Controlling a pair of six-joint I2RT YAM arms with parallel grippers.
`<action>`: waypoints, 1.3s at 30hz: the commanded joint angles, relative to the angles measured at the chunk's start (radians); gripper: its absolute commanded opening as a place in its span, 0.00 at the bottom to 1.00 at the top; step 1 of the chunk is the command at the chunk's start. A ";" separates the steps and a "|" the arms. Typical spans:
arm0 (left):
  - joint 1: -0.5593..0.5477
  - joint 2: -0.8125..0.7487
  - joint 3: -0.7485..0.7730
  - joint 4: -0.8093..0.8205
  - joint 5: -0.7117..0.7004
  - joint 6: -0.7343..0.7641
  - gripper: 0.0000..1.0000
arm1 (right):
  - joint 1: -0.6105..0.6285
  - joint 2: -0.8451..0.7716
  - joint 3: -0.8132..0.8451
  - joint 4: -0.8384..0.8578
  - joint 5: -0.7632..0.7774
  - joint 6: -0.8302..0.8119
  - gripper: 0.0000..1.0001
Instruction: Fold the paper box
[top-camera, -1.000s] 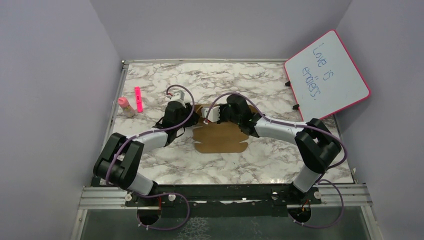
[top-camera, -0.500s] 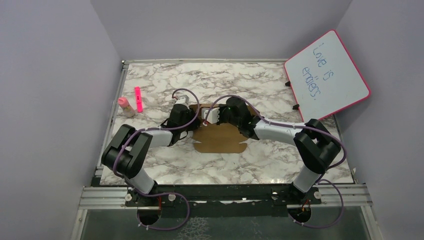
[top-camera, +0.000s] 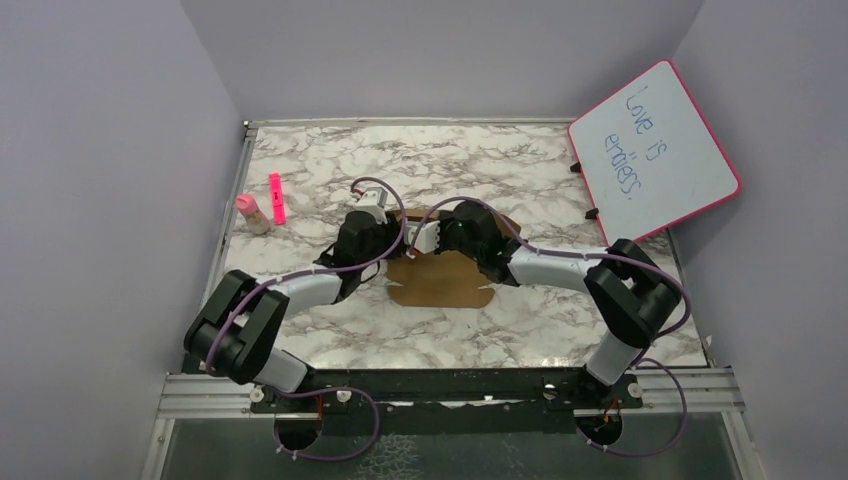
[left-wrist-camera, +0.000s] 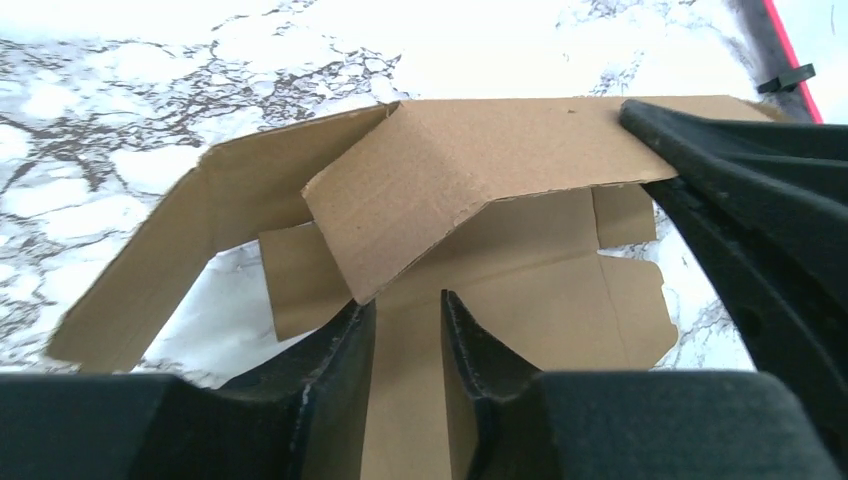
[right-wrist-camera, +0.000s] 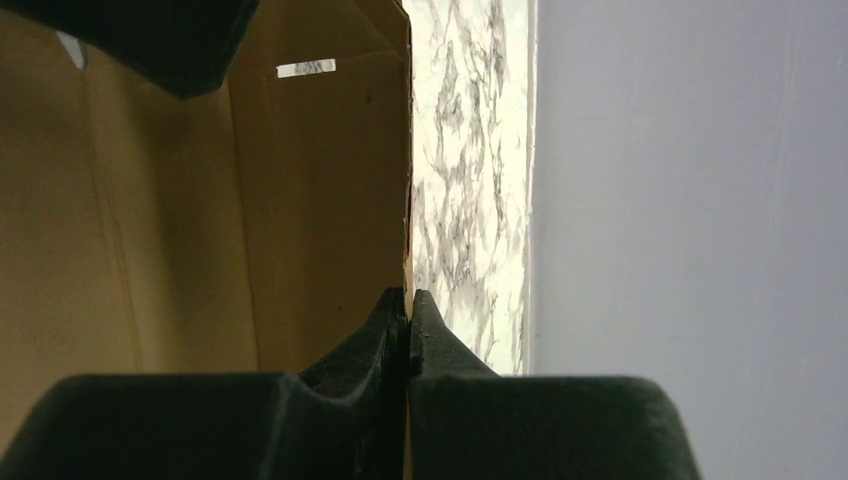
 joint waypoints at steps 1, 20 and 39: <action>-0.004 -0.108 -0.055 0.041 -0.016 0.010 0.35 | 0.016 -0.019 -0.041 0.073 0.038 -0.022 0.05; 0.192 -0.343 0.021 -0.284 -0.132 -0.151 0.48 | 0.030 -0.039 -0.100 0.107 0.037 -0.014 0.06; 0.278 0.127 0.240 -0.205 0.248 -0.163 0.42 | 0.032 -0.061 -0.141 0.132 0.055 -0.011 0.06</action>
